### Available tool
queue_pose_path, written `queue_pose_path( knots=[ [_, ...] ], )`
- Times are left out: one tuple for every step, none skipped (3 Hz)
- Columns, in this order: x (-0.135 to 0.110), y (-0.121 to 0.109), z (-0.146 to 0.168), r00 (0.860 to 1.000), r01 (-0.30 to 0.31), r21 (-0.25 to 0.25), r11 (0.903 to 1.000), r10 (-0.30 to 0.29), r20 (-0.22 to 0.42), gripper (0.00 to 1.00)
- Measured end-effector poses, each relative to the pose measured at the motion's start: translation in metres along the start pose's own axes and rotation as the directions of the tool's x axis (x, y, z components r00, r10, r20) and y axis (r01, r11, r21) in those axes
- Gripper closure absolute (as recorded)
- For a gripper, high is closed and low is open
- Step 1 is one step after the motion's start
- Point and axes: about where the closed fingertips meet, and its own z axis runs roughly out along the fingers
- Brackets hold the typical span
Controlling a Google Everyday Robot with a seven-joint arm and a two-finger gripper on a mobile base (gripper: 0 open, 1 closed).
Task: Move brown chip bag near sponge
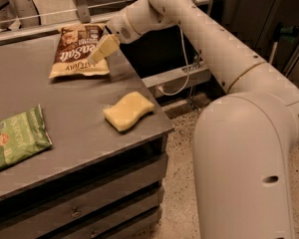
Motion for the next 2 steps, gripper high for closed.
queue_pose_path(
  knots=[
    [0.006, -0.009, 0.023, 0.999, -0.037, 0.029, 0.9989, 0.038, -0.032, 0.00],
    [0.011, -0.014, 0.037, 0.997, -0.067, 0.051, 0.9965, 0.069, -0.045, 0.00]
  ],
)
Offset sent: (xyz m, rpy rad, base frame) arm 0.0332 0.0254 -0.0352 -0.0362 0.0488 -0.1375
